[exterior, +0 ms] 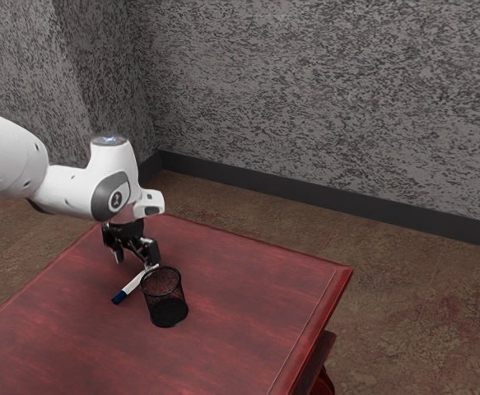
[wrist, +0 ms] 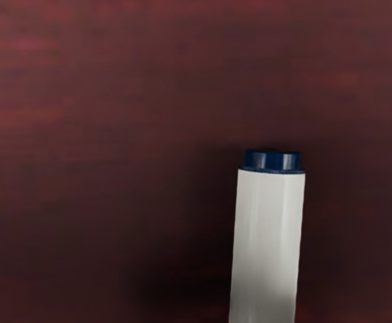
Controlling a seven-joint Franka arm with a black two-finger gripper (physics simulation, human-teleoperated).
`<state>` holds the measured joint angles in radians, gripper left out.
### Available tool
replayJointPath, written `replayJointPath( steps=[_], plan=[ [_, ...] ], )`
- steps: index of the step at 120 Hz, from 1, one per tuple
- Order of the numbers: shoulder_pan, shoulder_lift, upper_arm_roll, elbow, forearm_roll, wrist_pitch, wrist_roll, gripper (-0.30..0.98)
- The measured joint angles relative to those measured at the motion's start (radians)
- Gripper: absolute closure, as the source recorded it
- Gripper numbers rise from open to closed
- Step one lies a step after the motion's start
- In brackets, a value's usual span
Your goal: Put the marker into the pen holder.
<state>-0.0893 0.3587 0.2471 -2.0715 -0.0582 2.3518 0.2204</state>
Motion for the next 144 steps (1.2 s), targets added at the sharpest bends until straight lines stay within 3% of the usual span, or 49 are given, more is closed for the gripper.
replayJointPath(
  steps=[31, 70, 144],
  plan=[
    [-0.001, 0.013, -0.002, 0.003, -0.003, 0.001, 0.012, 0.01],
    [-0.001, 0.012, -0.002, 0.003, -0.004, 0.000, 0.022, 0.39],
    [-0.001, 0.014, -0.006, 0.001, -0.001, 0.006, 0.029, 0.68]
  ],
)
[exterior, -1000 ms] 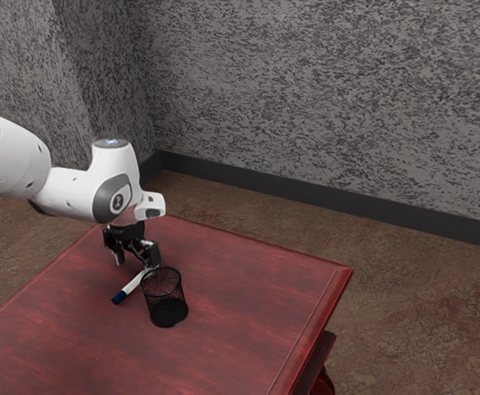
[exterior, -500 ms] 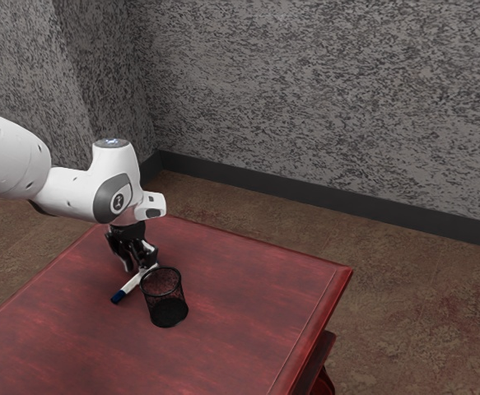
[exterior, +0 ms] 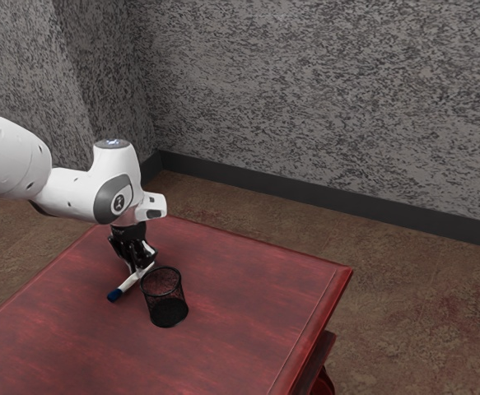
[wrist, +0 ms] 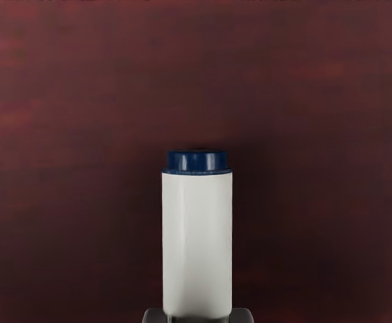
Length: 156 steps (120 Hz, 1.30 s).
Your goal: Put the marker into the pen holder.
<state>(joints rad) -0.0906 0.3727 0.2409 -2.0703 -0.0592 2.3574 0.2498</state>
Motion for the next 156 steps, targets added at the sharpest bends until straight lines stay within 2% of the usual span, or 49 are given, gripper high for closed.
replayJointPath(
  steps=[20, 35, 58, 79, 94, 125, 156],
  plan=[
    [0.000, -0.004, 0.000, 0.000, 0.005, 0.002, -0.004, 0.70],
    [-0.001, -0.054, -0.001, 0.001, 0.009, -0.001, -0.008, 0.71],
    [-0.003, -0.216, -0.038, 0.002, 0.012, -0.007, -0.013, 0.72],
    [-0.016, -0.397, -0.143, -0.017, 0.009, 0.007, -0.020, 0.72],
    [-0.033, -0.486, -0.170, -0.130, 0.009, 0.063, -0.024, 0.73],
    [-0.005, -0.549, -0.233, -0.252, -0.009, 0.156, -0.031, 0.73],
    [-0.003, -0.590, -0.249, -0.341, -0.020, 0.188, -0.039, 0.73]
  ],
)
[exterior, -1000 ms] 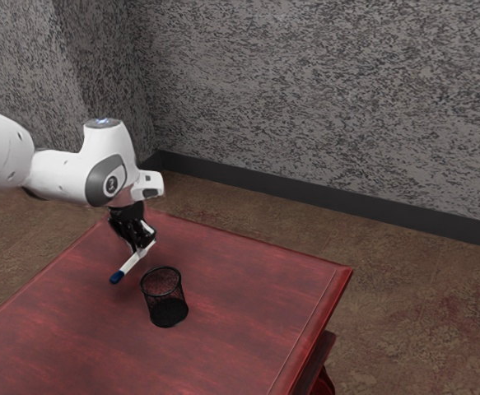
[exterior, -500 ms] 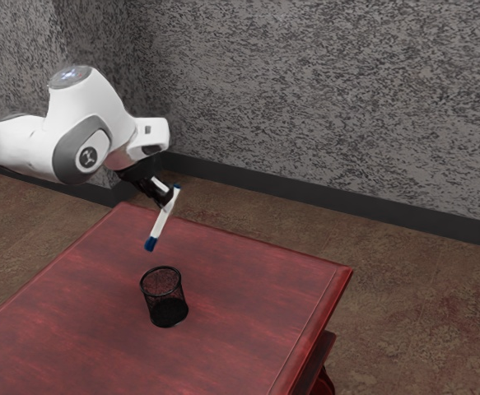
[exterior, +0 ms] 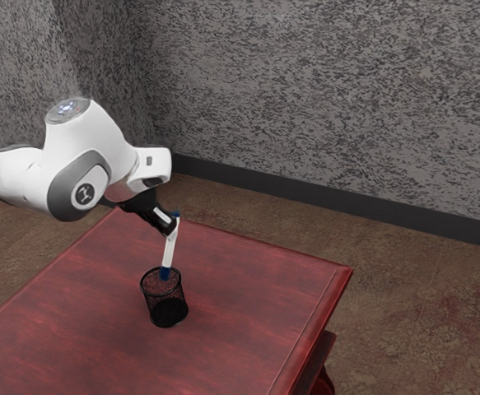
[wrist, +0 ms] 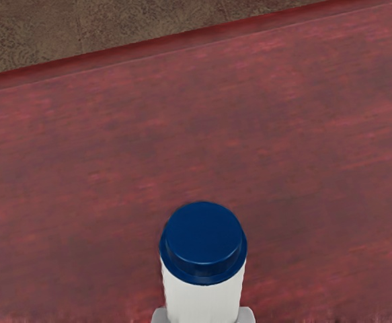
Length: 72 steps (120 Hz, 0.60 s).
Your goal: Put the marker into the pen holder.
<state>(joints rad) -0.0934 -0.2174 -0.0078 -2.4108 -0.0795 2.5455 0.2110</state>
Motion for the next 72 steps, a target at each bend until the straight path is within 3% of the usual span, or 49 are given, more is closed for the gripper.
replayJointPath(
  steps=[22, 40, 55, 63, 72],
  plan=[
    [0.000, 0.004, -0.002, -0.025, -0.003, 0.007, -0.003, 0.72],
    [0.000, 0.007, -0.001, -0.027, -0.013, 0.005, 0.006, 0.39],
    [0.000, 0.013, -0.001, -0.014, -0.016, -0.004, 0.013, 0.22],
    [0.000, 0.063, 0.010, 0.083, -0.016, -0.064, 0.016, 0.16],
    [0.007, 0.240, 0.042, 0.385, 0.001, -0.253, 0.016, 0.11]
  ],
)
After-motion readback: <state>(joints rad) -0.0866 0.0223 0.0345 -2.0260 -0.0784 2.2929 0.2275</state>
